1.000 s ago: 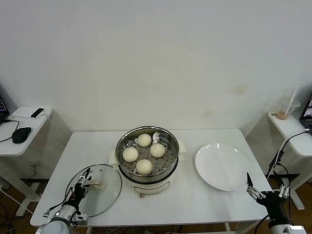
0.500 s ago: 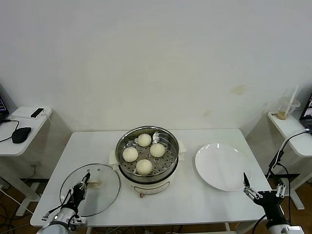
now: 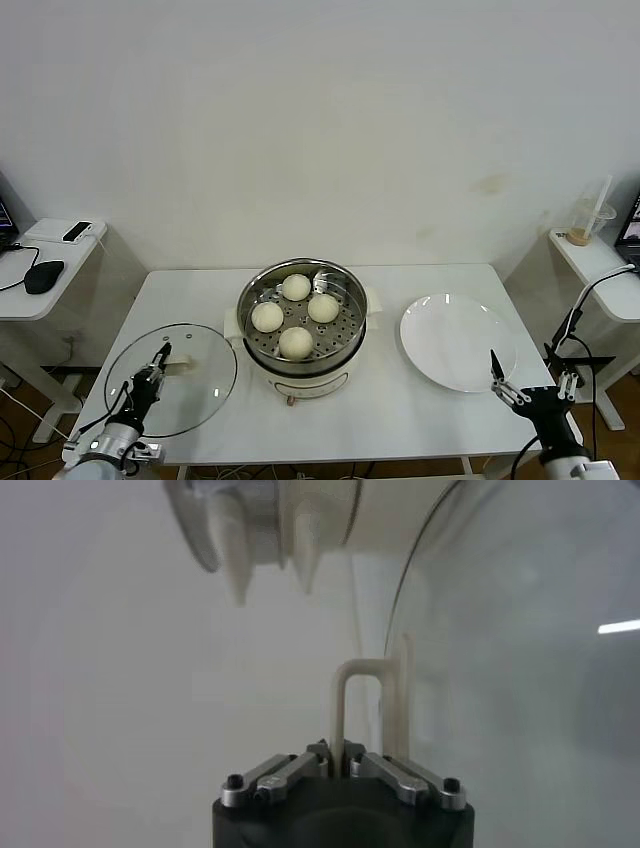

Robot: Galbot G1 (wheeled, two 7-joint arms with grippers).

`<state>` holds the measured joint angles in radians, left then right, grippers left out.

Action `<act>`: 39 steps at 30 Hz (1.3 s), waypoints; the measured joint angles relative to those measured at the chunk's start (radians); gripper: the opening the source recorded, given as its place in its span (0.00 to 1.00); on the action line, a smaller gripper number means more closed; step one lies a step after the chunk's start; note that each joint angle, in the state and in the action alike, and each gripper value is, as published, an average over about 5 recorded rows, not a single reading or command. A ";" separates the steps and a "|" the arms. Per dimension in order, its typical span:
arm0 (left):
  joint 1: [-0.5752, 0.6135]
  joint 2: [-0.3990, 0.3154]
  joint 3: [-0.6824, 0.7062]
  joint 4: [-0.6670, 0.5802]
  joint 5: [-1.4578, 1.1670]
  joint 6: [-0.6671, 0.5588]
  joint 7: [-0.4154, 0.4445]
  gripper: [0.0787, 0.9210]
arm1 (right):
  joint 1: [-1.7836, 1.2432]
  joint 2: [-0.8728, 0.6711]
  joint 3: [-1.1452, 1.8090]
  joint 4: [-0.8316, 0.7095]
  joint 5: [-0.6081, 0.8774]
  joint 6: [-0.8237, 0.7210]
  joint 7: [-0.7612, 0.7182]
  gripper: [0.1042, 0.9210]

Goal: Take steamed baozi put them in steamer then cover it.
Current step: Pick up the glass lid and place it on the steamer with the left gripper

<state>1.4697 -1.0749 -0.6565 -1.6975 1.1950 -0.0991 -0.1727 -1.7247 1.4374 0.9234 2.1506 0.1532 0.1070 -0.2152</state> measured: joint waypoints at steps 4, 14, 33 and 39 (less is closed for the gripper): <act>0.010 0.023 -0.037 -0.032 -0.014 0.007 0.018 0.08 | 0.002 -0.005 -0.006 0.002 0.001 -0.001 -0.001 0.88; -0.001 0.088 -0.122 -0.102 -0.026 0.030 0.087 0.08 | 0.002 -0.010 -0.011 0.010 0.000 -0.001 -0.004 0.88; -0.028 0.136 -0.036 -0.311 -0.214 0.176 0.186 0.08 | -0.011 0.011 -0.035 0.003 -0.047 0.015 -0.017 0.88; -0.091 0.131 0.061 -0.361 -0.225 0.255 0.213 0.08 | -0.009 0.023 -0.059 -0.008 -0.083 0.020 -0.017 0.88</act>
<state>1.3789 -0.9441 -0.5955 -2.0587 0.9697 0.1561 0.0404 -1.7340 1.4607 0.8648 2.1423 0.0702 0.1266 -0.2326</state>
